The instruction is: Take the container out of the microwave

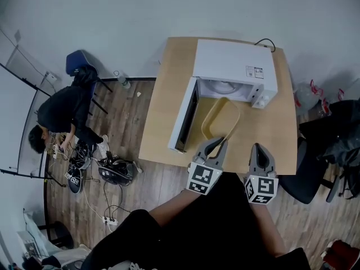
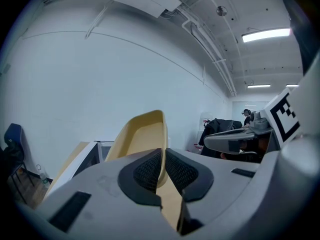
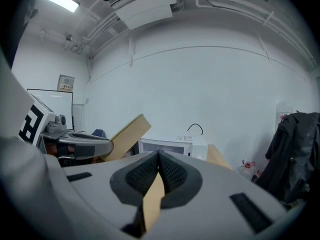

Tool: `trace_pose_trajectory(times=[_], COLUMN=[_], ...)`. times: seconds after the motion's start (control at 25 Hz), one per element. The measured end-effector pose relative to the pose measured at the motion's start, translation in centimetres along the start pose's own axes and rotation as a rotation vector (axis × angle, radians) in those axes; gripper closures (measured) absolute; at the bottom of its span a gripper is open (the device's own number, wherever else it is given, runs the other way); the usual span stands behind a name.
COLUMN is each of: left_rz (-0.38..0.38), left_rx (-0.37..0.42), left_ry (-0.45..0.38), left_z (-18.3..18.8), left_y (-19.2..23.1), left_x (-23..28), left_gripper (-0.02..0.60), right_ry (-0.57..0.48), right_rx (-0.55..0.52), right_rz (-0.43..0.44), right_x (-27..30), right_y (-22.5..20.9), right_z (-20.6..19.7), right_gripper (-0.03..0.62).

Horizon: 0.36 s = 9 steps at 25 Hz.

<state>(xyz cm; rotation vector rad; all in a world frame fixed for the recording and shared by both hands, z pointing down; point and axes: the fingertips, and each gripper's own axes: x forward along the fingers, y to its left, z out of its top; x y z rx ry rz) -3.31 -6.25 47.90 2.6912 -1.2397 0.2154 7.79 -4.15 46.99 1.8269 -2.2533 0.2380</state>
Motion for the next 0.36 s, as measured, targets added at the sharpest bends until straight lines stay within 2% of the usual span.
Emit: trace_pose_trajectory(times=[0.36], left_rz=[0.0], left_rx=[0.01], left_ry=[0.014], left_z=[0.0], left_y=[0.4], left_x=[1.5], left_gripper=[0.552], right_ry=[0.013], right_rx=[-0.006], right_rz=[-0.007], right_x=[1.2], right_y=[-0.9], right_z=[-0.2], right_gripper=[0.536])
